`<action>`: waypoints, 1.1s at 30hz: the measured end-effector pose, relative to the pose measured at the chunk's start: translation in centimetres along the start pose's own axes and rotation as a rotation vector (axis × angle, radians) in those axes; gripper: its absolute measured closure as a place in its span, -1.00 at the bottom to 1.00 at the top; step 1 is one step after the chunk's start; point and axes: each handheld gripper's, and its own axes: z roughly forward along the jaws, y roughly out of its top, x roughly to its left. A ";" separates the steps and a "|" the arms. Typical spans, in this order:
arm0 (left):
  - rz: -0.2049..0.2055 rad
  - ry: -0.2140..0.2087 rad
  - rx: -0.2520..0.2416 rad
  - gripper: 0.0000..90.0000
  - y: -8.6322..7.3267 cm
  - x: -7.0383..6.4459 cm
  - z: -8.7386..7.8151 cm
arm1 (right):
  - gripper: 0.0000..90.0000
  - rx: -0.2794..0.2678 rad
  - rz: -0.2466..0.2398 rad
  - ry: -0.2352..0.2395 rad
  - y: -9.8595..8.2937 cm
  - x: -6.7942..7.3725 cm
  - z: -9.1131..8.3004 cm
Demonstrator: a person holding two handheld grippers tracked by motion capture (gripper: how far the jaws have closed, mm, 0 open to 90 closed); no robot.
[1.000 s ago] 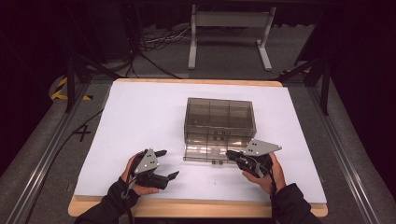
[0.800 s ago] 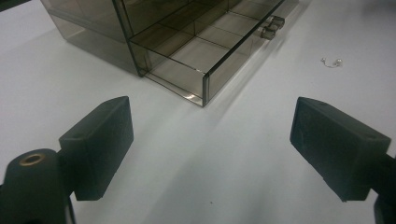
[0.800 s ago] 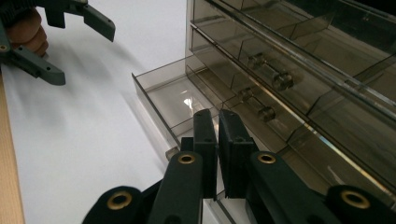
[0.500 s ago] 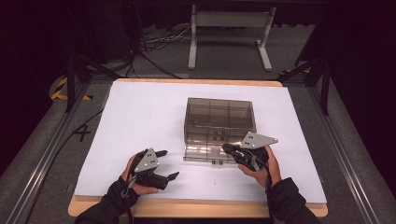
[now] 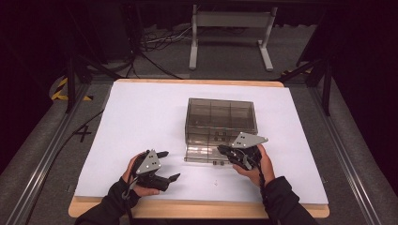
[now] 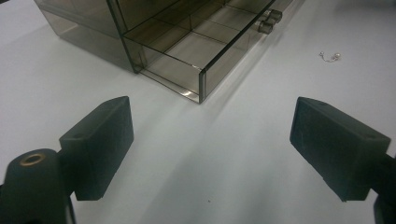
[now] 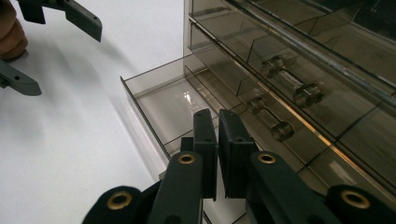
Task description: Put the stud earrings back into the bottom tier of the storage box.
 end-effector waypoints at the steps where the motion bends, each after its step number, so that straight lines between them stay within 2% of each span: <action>1: -0.001 0.000 -0.002 -0.68 0.0 0.0 0.0 | 0.92 0.004 0.000 -0.001 0.0 0.0 0.1; 9: 0.001 -0.007 0.005 -0.68 0.0 0.0 0.1 | 0.92 0.046 0.003 -0.014 -0.8 -0.2 1.4; 22: 0.000 -0.014 0.002 -0.68 0.0 0.0 0.0 | 0.91 0.086 0.031 -0.021 -1.6 -0.6 2.3; 33: 0.004 -0.019 0.006 -0.68 0.0 0.0 0.1 | 0.91 0.094 0.037 -0.026 -1.9 -0.8 2.4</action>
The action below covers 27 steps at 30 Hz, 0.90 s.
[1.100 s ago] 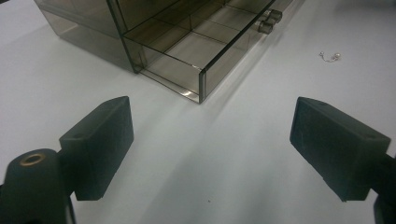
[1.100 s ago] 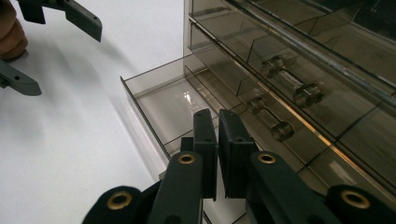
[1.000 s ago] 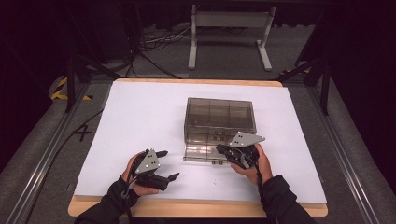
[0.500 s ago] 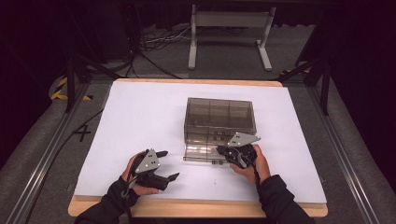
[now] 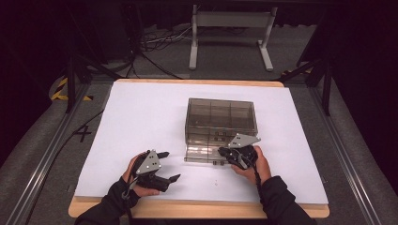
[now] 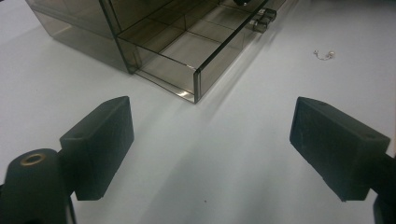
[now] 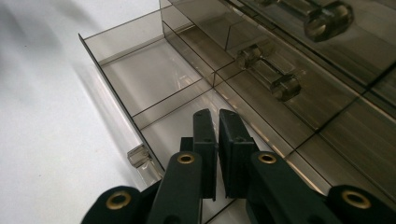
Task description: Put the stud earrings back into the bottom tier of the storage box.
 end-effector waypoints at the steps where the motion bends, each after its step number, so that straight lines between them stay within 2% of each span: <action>1: 0.000 -0.002 0.001 -0.68 0.0 0.0 0.0 | 0.91 0.001 -0.002 0.000 0.0 0.0 0.0; 27: 0.000 -0.006 0.009 -0.69 0.0 0.0 0.1 | 0.85 0.000 0.003 0.000 -0.3 0.0 0.0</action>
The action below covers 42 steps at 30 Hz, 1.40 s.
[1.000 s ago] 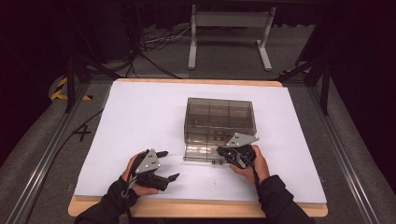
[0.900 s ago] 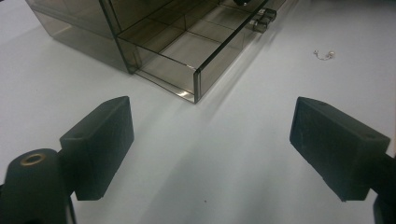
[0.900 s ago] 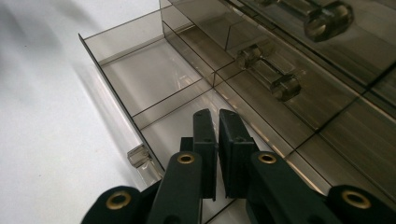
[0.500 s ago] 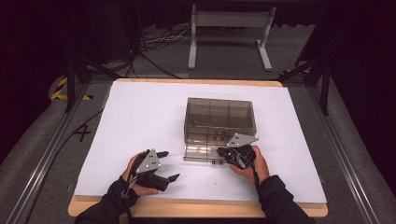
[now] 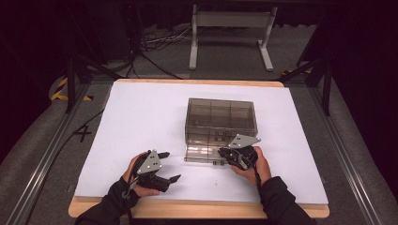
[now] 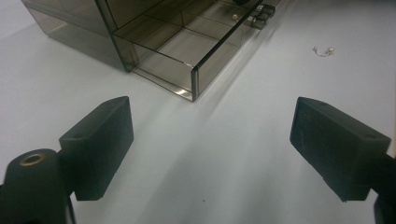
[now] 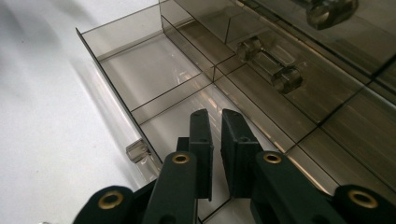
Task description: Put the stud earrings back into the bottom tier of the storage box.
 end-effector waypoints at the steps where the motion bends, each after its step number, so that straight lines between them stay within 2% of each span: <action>1: 0.000 0.000 0.000 -0.69 0.0 0.0 0.0 | 0.85 -0.002 0.001 -0.003 0.0 0.0 -0.1; 11: 0.000 -0.001 0.001 -0.69 0.0 0.0 0.0 | 0.80 -0.024 -0.001 -0.004 0.1 0.0 -0.7; 18: 0.001 0.000 0.001 -0.68 0.0 0.0 0.0 | 0.77 -0.061 -0.009 0.001 0.4 0.2 -2.1; 24: 0.002 0.003 -0.001 -0.68 0.0 0.0 0.0 | 0.74 -0.079 -0.028 0.019 0.5 0.9 -3.1; 30: 0.003 0.001 0.001 -0.68 0.0 0.0 0.0 | 0.71 -0.093 -0.040 0.048 0.5 1.6 -4.2; 35: 0.008 0.004 -0.001 -0.69 0.0 -0.1 0.0 | 0.77 -0.105 -0.050 0.082 0.2 2.1 -5.3; 42: 0.003 0.005 -0.002 -0.69 0.0 0.0 0.0 | 0.79 -0.092 -0.071 0.125 -0.5 3.4 -5.9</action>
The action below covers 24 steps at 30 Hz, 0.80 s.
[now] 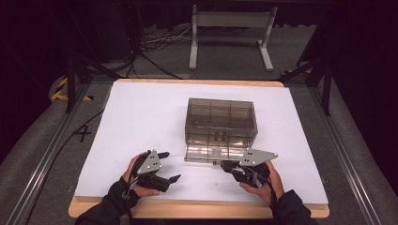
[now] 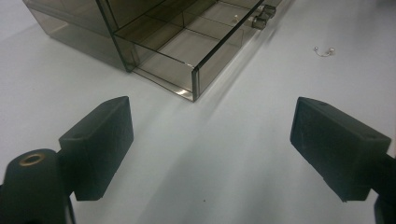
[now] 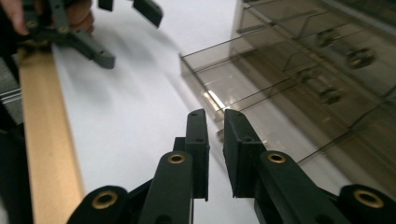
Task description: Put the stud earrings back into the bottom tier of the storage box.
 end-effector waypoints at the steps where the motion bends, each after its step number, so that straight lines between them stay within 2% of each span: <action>1: 0.000 0.000 0.000 -0.69 0.0 0.0 0.0 | 0.79 0.000 0.000 0.000 0.0 0.0 0.0; 7: 0.002 -0.001 0.001 -0.69 0.0 0.0 0.0 | 0.78 0.045 -0.023 0.050 -1.2 1.5 0.7; 14: -0.003 -0.003 -0.001 -0.69 0.0 0.0 0.0 | 0.76 0.083 -0.043 0.095 -1.9 2.3 2.0; 24: 0.000 -0.004 -0.004 -0.69 0.0 0.0 0.0 | 0.74 0.123 -0.055 0.113 -2.5 2.8 3.5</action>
